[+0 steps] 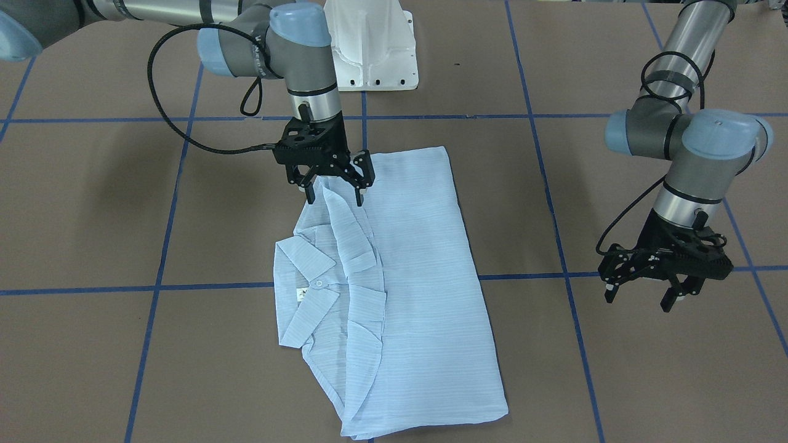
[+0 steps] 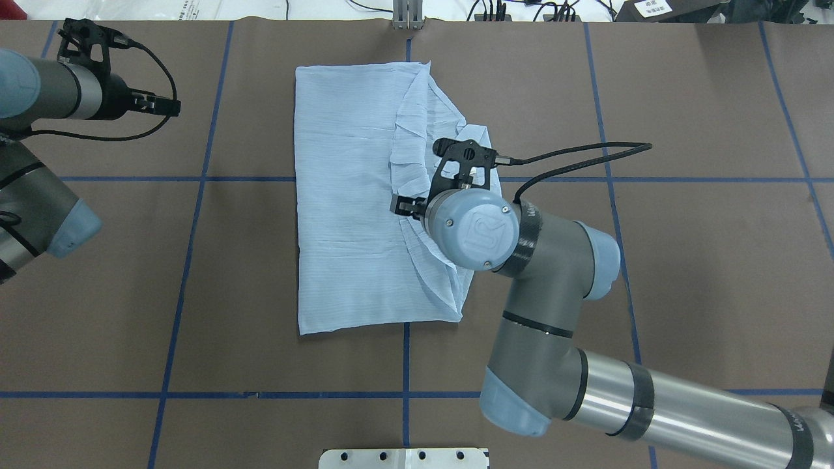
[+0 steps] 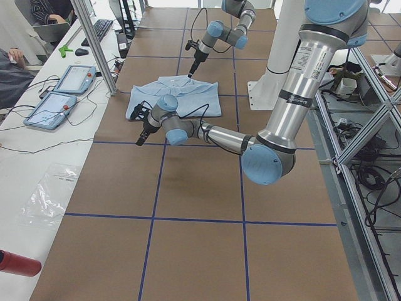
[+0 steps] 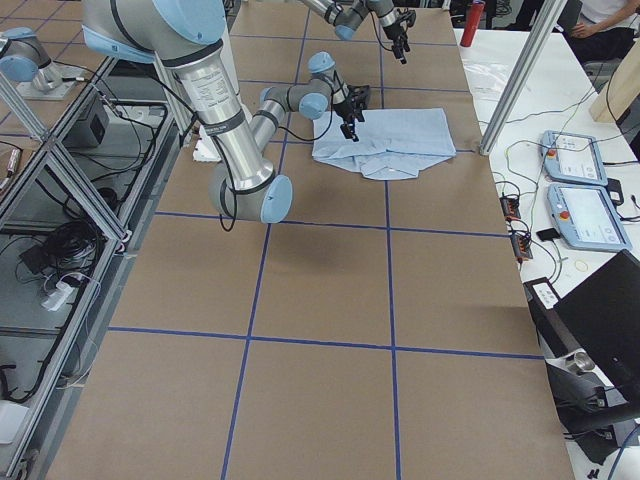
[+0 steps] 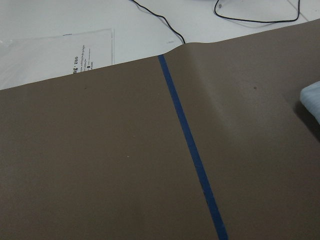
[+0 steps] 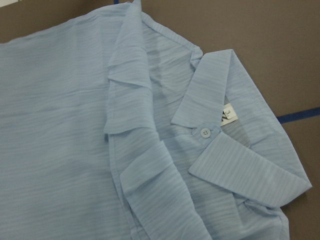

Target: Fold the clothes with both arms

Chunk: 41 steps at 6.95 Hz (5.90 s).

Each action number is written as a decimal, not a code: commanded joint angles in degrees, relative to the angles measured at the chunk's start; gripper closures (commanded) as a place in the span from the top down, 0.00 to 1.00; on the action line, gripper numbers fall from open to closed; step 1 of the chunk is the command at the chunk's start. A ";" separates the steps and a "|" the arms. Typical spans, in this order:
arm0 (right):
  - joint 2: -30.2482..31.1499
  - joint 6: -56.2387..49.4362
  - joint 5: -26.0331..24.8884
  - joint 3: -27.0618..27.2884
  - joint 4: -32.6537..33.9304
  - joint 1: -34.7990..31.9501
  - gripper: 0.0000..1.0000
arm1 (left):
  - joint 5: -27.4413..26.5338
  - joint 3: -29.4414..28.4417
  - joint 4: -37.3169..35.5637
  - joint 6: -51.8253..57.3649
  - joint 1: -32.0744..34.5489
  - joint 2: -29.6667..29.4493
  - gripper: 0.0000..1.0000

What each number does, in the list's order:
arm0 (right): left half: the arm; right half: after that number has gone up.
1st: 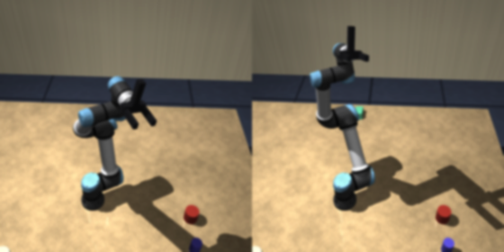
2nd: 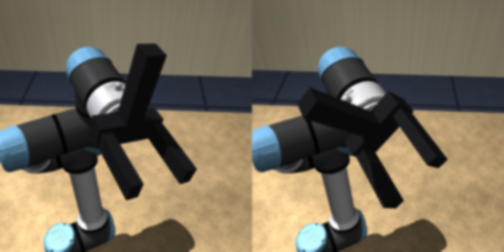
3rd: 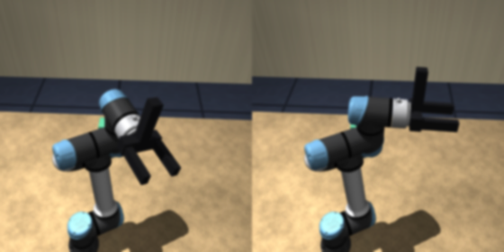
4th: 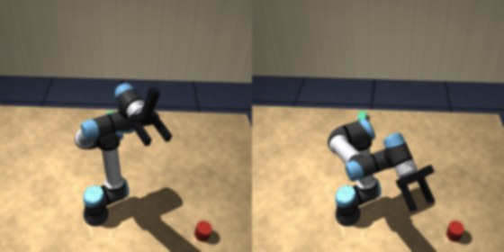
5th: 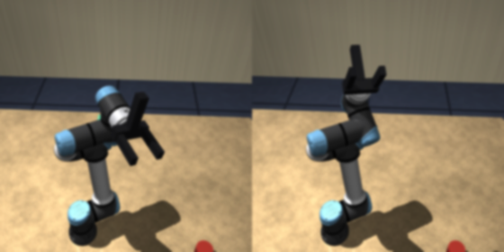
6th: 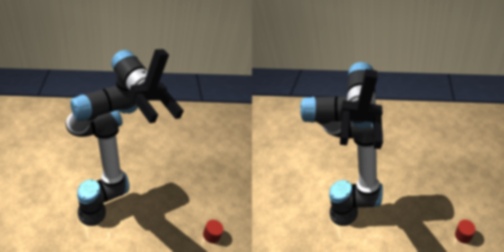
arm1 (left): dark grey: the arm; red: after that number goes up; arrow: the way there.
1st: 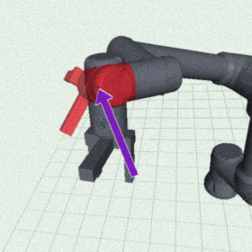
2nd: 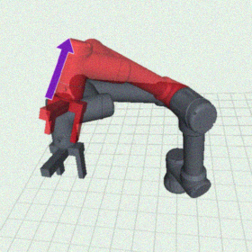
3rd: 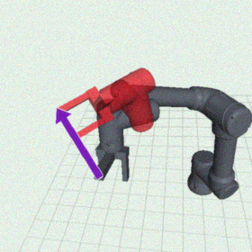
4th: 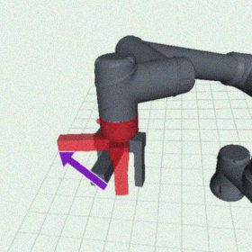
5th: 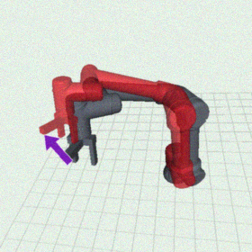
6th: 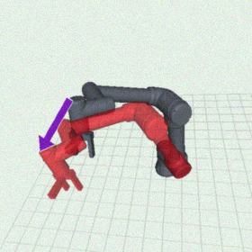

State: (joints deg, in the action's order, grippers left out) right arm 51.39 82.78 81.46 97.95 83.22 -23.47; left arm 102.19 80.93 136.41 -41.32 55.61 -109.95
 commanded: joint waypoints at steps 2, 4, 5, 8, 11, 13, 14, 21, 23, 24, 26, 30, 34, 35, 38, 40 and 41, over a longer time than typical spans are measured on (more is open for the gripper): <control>-1.74 -15.92 -1.92 -0.74 10.37 6.06 0.87 | 0.12 0.02 0.00 -0.07 -0.06 0.00 1.00; -0.24 -26.31 -4.01 -1.26 10.47 8.34 0.57 | 0.03 0.02 0.00 -0.07 -0.06 0.00 1.00; -0.24 -30.01 -4.11 -1.79 10.47 8.53 0.49 | 0.03 0.02 0.00 -0.07 -0.06 0.00 1.00; -0.50 -31.72 -4.11 -2.06 10.39 8.88 0.19 | 0.03 0.02 0.00 -0.07 -0.06 0.00 1.00; -0.85 -30.67 -4.20 -1.97 10.12 8.80 0.00 | 0.03 0.02 0.00 -0.07 -0.15 0.00 1.00; -0.51 -30.66 -4.03 -1.36 10.03 7.40 0.00 | 0.03 0.02 0.00 -0.07 -0.32 0.00 1.00; -0.16 -30.66 -3.85 -0.40 10.03 6.43 0.00 | 0.03 0.10 0.00 -0.16 -0.41 0.00 1.00; 11.97 -14.18 -2.79 7.96 9.68 6.25 0.99 | 0.03 0.02 0.00 -0.16 -0.50 0.09 1.00; 9.71 -12.03 -2.80 7.53 8.99 4.68 1.00 | 0.03 0.02 0.00 -0.16 -0.50 0.09 1.00; 6.12 -12.03 -2.62 4.39 7.50 3.45 1.00 | 0.12 0.02 0.00 -0.16 -0.50 0.00 1.00; -2.84 -12.81 -2.88 -11.90 -0.64 1.51 1.00 | 0.03 0.02 0.00 -0.16 -0.59 0.00 1.00; -4.28 -18.43 -3.06 -16.99 -1.22 -1.21 1.00 | 0.03 0.02 0.00 -0.16 -0.59 0.00 1.00; -3.50 -26.94 0.95 -18.06 3.25 -6.56 1.00 | 0.03 0.02 0.09 -0.16 -0.59 0.00 1.00; -2.36 -29.06 2.29 -18.05 3.18 -8.93 1.00 | 0.03 0.02 0.00 -0.16 -0.59 0.00 1.00; -1.74 -30.74 4.32 -17.79 2.30 -11.85 1.00 | 0.03 -0.07 0.09 -0.16 -0.59 0.09 1.00; 5.26 -35.30 9.20 -8.79 2.21 -16.58 1.00 | 0.81 0.54 0.00 -0.16 -0.68 0.00 1.00; 6.86 -34.71 14.12 -3.43 2.21 -18.26 1.00 | 5.00 2.72 -0.17 -1.38 -0.68 0.00 1.00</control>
State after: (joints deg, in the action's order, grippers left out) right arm 55.43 48.56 90.28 88.21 85.48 -39.34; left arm 103.78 81.83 136.40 -41.79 54.95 -109.94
